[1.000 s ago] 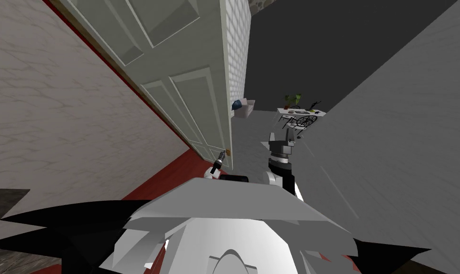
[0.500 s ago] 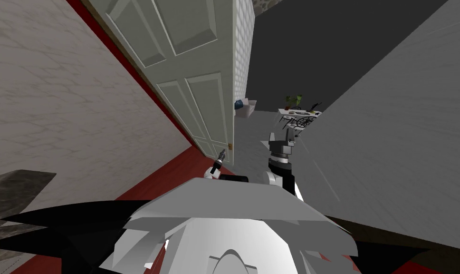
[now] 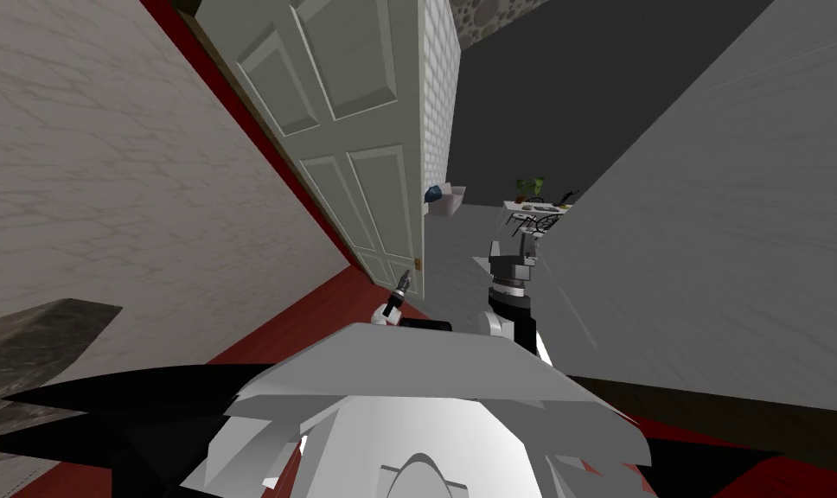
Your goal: Push the door open
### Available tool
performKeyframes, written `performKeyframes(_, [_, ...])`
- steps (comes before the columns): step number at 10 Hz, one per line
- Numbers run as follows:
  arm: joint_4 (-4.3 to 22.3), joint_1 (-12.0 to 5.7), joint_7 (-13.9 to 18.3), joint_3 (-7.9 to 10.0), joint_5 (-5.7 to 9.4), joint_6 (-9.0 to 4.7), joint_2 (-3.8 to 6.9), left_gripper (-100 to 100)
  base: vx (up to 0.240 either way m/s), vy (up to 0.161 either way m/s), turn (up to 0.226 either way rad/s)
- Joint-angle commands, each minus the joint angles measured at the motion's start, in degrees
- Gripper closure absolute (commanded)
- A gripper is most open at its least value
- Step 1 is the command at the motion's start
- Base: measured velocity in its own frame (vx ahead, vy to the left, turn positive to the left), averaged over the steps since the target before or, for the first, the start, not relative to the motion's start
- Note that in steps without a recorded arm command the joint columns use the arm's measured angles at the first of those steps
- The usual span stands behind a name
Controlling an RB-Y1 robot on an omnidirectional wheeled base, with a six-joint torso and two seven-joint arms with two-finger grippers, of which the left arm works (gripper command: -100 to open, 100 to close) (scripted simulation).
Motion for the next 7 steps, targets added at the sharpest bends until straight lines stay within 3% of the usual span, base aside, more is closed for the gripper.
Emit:
performKeyframes(1, [0.10,-0.02,-0.20,0.17,0.05,-0.22,0.11,-100,0.180,-0.047,-0.020])
performKeyframes(7, [0.74,-0.14,-0.90,0.94,0.32,-1.12,-0.72,-100,0.201,-0.060,-0.022])
